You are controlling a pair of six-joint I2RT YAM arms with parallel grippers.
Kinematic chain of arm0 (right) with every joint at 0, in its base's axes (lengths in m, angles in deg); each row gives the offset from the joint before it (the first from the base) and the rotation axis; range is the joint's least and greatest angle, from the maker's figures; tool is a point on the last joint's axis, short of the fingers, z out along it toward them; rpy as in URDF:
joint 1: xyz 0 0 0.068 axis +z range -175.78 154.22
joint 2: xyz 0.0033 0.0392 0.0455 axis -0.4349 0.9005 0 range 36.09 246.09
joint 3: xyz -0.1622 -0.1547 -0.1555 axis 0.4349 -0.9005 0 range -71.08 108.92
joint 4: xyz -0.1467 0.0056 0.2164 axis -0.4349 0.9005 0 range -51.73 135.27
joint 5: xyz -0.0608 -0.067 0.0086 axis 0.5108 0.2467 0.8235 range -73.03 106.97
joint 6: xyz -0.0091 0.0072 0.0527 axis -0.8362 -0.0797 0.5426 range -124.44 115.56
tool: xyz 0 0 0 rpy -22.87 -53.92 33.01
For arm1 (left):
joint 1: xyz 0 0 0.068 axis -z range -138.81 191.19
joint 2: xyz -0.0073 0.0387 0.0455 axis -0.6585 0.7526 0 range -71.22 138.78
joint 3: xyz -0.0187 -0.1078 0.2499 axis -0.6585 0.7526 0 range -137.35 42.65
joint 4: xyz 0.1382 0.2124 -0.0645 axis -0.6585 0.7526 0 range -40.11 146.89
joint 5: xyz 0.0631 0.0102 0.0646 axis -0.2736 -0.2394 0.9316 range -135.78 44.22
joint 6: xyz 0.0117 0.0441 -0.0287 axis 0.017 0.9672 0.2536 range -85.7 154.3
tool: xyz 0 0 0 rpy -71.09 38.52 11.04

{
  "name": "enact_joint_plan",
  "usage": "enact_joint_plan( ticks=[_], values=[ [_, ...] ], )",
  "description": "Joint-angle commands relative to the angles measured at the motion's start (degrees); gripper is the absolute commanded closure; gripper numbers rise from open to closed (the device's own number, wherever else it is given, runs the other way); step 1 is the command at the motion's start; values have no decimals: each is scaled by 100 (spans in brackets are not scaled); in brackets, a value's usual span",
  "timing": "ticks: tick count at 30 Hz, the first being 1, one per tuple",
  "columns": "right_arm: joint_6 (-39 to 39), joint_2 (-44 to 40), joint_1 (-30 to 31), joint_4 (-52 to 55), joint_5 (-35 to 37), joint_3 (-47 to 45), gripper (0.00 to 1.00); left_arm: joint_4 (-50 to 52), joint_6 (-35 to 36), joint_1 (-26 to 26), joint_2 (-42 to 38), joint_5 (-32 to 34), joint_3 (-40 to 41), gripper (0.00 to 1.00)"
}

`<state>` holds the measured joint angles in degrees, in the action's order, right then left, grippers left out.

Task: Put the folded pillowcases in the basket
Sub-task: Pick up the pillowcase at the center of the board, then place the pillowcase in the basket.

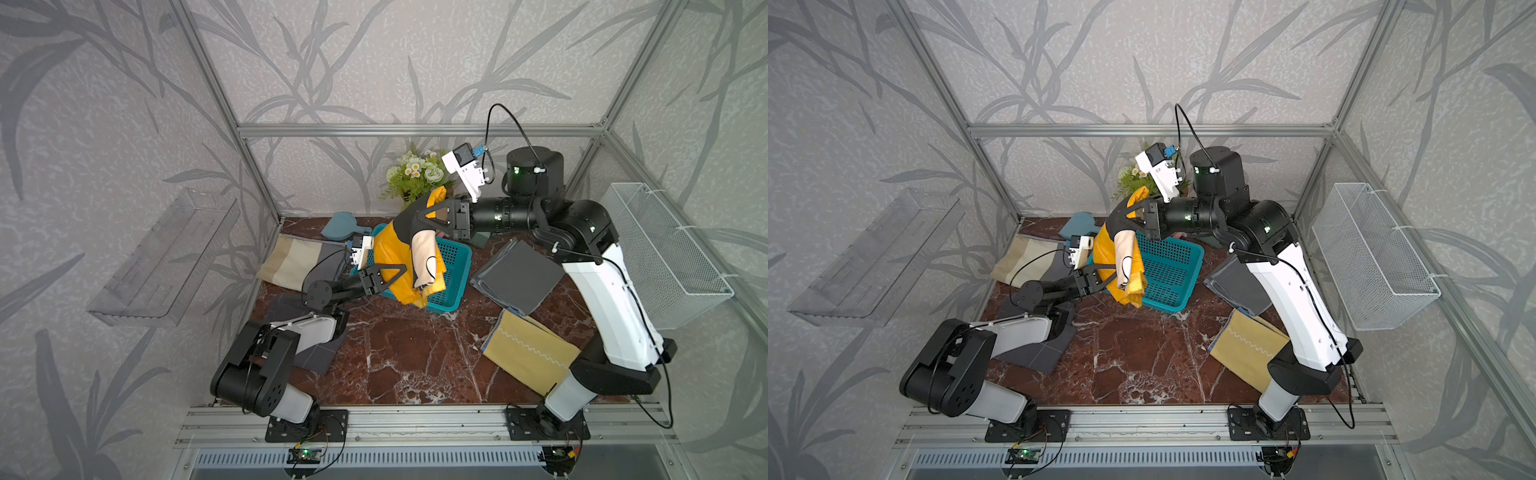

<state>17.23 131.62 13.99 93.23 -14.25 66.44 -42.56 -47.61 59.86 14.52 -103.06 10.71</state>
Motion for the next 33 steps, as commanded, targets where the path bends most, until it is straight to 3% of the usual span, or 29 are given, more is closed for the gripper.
enact_joint_plan(
  ticks=[1, 5, 7, 9, 14, 15, 21, 28, 33],
  values=[
    [-326, -183, -4, -20, 480, -16, 100, -1250, -20, -107, 141, 46, 96, 100],
    [-514, -374, -47, -12, 1012, -738, 100, -743, -111, -463, 259, 0, -4, 100],
    [-553, -550, -105, -238, 1255, -1335, 100, 150, 294, -606, 181, -224, -216, 100],
    [-522, -751, -263, -614, 1479, -2032, 100, 1525, 1149, -654, -57, -387, -493, 100],
    [-281, -1000, -919, -1550, 1526, -3310, 100, 6607, 4499, -669, -484, -472, -1969, 100],
    [-278, -981, -996, -1650, 1541, -3418, 100, 7060, 4791, -699, -397, -539, -2227, 100],
    [-282, -464, -1317, -2106, 1831, -3757, 100, 7790, 5048, -998, 1041, -1462, -3308, 100],
    [-109, 127, -1583, -2368, 1984, -3894, 100, 8397, 5268, -1195, 2399, -1637, -4136, 100],
    [2, 570, -1652, -2407, 2143, -4018, 100, 9424, 5891, -1321, 2994, -1441, -4752, 100]
  ],
)
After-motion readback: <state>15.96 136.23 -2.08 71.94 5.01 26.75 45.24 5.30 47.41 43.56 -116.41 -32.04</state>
